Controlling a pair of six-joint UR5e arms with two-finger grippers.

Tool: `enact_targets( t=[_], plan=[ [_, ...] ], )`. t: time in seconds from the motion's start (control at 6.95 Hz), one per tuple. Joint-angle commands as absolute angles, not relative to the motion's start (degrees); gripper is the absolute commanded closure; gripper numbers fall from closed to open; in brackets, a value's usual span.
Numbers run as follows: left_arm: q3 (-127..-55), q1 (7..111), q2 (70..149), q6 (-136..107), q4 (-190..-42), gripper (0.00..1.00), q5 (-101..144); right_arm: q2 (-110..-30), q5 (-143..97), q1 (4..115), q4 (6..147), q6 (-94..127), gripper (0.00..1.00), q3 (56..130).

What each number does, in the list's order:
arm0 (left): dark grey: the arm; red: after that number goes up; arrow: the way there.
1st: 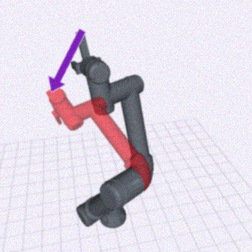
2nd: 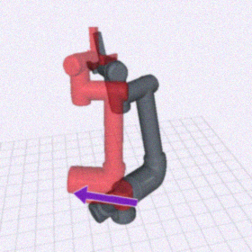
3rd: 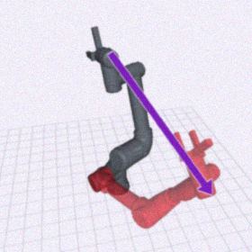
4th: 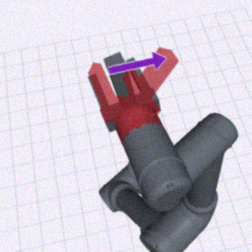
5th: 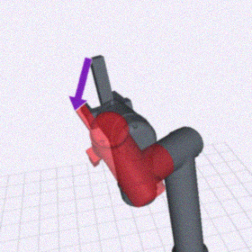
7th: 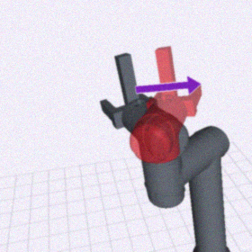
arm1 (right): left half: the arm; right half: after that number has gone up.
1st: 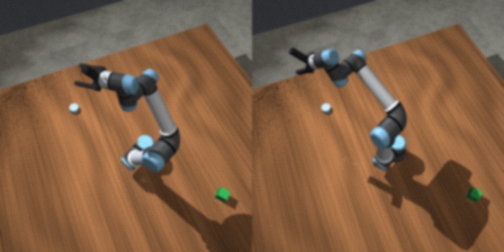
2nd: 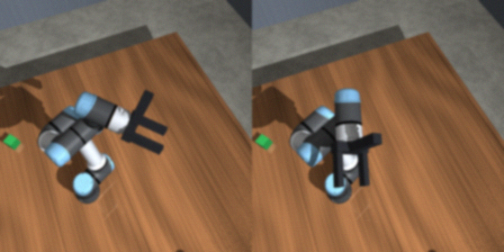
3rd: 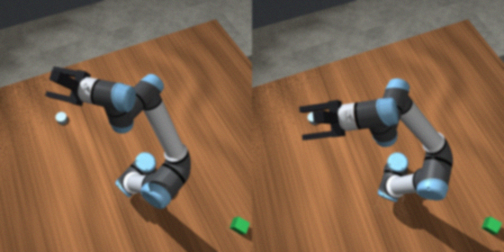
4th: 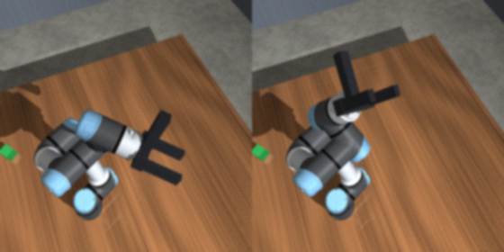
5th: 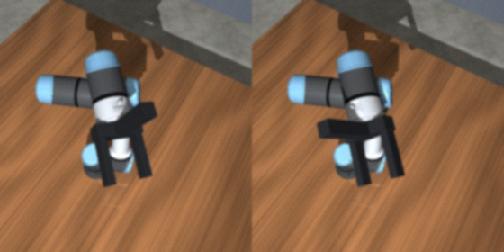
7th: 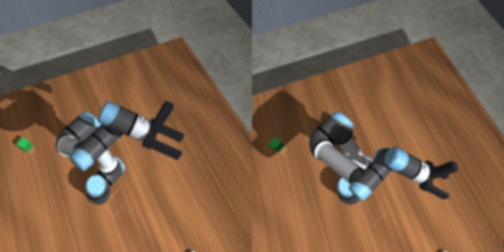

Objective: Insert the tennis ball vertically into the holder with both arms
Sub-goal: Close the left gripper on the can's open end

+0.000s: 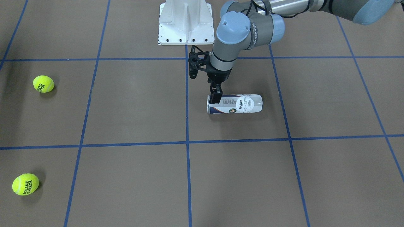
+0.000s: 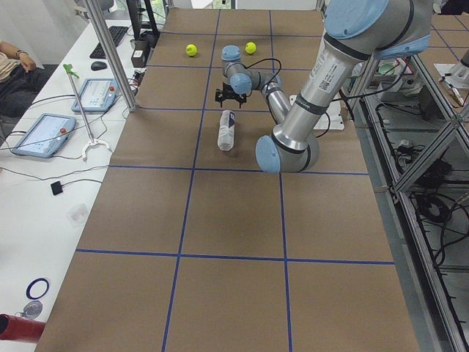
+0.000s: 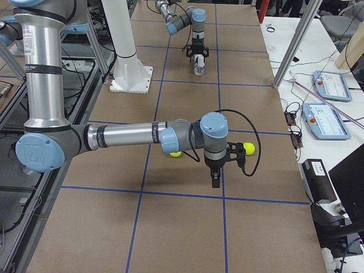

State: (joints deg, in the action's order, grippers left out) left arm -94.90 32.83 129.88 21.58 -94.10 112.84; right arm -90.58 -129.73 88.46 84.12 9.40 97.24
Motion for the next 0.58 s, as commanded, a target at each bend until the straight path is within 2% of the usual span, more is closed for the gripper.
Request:
enact_targets(
  t=[0.0, 0.43],
  plan=[
    [-92.1, 32.8, 131.3, 21.4, -94.3, 0.01, 112.1, -91.4, -129.7, 88.4, 82.8, 9.4, 0.00, 97.1],
    [-88.8, 32.3, 132.5, 21.0, -94.8, 0.01, 110.7, -91.5, -129.7, 88.4, 82.8, 9.4, 0.00, 97.1]
  ],
)
